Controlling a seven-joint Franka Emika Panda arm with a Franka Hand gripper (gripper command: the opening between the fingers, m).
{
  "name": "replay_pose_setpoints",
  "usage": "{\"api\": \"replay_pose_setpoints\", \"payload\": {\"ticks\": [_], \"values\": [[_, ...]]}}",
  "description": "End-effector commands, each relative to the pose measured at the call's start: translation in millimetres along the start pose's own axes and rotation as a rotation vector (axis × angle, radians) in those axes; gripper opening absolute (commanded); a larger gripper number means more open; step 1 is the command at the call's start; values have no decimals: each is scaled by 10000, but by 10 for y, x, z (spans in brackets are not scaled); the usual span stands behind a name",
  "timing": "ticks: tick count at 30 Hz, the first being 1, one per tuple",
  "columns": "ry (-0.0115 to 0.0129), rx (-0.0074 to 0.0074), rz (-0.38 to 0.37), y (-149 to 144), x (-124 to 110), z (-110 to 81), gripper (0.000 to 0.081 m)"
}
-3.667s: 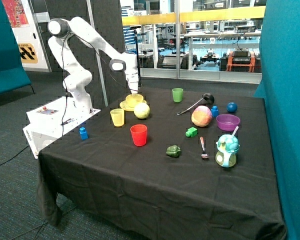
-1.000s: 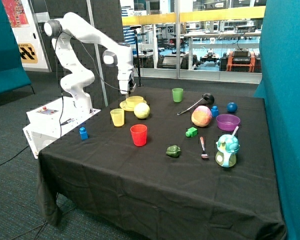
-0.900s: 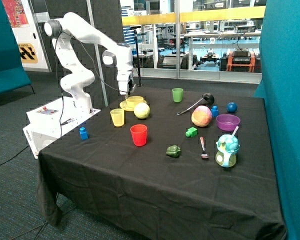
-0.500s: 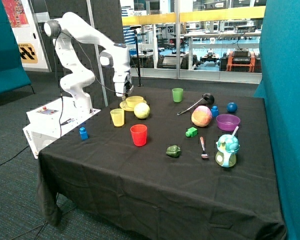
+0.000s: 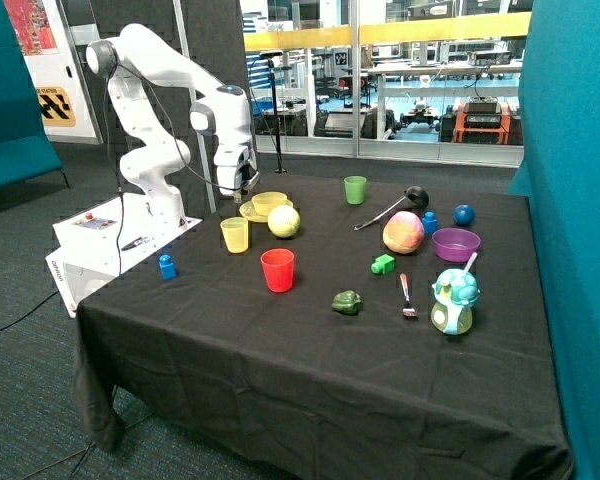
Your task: Place the bowl on the plate and the cup in the bowl matching the color
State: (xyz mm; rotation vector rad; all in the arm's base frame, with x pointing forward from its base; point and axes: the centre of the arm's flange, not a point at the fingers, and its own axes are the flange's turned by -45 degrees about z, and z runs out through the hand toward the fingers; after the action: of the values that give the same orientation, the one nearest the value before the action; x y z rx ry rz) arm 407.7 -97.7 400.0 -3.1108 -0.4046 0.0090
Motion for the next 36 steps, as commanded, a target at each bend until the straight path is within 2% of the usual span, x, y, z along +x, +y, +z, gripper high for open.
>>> {"api": "replay_pose_setpoints", "payload": {"ticks": [1,7,36], "values": [[52,-52,491,129,-191,41,417],[52,-52,537,179,-233,111,422],[51,-52,227,173,-114,437,411]]}}
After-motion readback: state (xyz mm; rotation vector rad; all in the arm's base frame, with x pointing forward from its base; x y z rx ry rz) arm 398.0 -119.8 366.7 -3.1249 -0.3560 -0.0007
